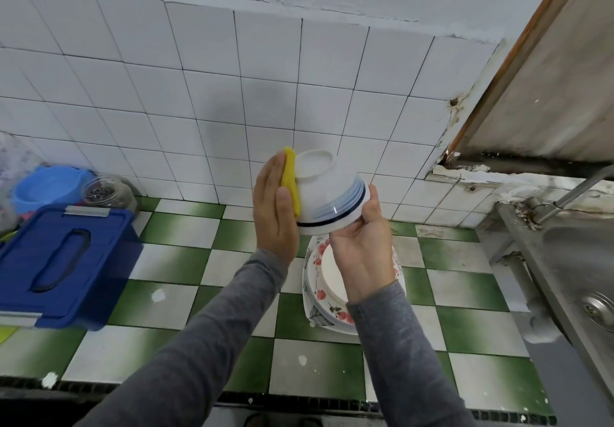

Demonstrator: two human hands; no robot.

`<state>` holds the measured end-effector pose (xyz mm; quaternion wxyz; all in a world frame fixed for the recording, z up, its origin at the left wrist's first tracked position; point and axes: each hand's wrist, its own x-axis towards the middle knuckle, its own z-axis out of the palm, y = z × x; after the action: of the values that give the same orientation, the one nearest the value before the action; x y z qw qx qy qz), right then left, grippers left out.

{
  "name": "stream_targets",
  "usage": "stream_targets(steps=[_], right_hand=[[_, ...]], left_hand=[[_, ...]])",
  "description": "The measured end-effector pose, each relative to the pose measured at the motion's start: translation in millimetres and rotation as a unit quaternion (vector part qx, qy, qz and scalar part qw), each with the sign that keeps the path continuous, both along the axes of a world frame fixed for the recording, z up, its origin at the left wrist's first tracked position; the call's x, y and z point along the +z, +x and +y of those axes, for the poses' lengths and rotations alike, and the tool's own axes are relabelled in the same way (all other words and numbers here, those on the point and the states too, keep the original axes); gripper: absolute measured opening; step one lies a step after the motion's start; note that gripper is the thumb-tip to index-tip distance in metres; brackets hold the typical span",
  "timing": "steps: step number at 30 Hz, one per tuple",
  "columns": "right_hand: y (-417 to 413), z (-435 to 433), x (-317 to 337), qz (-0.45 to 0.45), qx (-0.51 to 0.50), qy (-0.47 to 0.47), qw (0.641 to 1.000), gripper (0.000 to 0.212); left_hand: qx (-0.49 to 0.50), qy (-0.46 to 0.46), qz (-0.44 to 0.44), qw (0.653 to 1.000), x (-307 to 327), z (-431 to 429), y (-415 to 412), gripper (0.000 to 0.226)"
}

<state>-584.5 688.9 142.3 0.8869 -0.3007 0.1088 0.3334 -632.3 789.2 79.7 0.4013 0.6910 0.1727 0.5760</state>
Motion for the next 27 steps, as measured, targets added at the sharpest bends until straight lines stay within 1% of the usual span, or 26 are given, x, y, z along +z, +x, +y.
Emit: stream_targets(steps=[3, 5, 7, 9, 11, 15, 17, 19, 22, 25, 27], right_hand=[[-7.0, 6.4, 8.5, -0.047, -0.013, -0.031, 0.998, 0.037], [-12.6, 11.5, 7.7, -0.111, -0.016, -0.075, 0.991, 0.034], [-17.2, 14.8, 5.2, -0.187, -0.021, -0.133, 0.973, 0.032], [-16.9, 17.2, 1.2, -0.258, -0.021, -0.195, 0.946, 0.032], [-12.8, 19.3, -2.1, -0.306, -0.003, -0.229, 0.924, 0.031], [0.7, 14.3, -0.6, -0.393, 0.029, -0.313, 0.864, 0.03], [9.5, 9.2, 2.4, -0.415, 0.043, -0.319, 0.851, 0.029], [18.9, 4.9, 4.7, -0.407, 0.06, -0.302, 0.86, 0.031], [31.5, -2.5, 7.6, -0.361, 0.072, -0.252, 0.895, 0.034], [38.2, -7.6, 9.2, -0.303, 0.077, -0.204, 0.928, 0.033], [40.1, -9.8, 8.4, -0.259, 0.075, -0.18, 0.946, 0.032]], left_hand=[[0.017, 0.124, 0.053, 0.991, -7.5, 4.8, 1.9, 0.052], [0.012, 0.21, 0.079, 0.974, -6.7, 6.9, 4.4, 0.05], [0.001, 0.274, 0.101, 0.956, -0.8, 7.6, 7.2, 0.048], [-0.013, 0.294, 0.123, 0.948, 6.1, 9.7, 8.1, 0.047], [-0.042, 0.269, 0.141, 0.952, 10.5, 13.6, 7.0, 0.044], [-0.098, 0.15, 0.155, 0.971, 15.4, 21.9, 2.2, 0.043], [-0.125, 0.088, 0.15, 0.977, 15.1, 27.0, -0.3, 0.042], [-0.157, 0.012, 0.134, 0.978, 14.2, 31.3, -3.8, 0.04], [-0.187, -0.09, 0.094, 0.974, 13.4, 32.6, -9.5, 0.04], [-0.187, -0.125, 0.074, 0.972, 14.9, 31.3, -11.6, 0.047], [-0.189, -0.141, 0.071, 0.969, 16.1, 30.4, -12.0, 0.042]])
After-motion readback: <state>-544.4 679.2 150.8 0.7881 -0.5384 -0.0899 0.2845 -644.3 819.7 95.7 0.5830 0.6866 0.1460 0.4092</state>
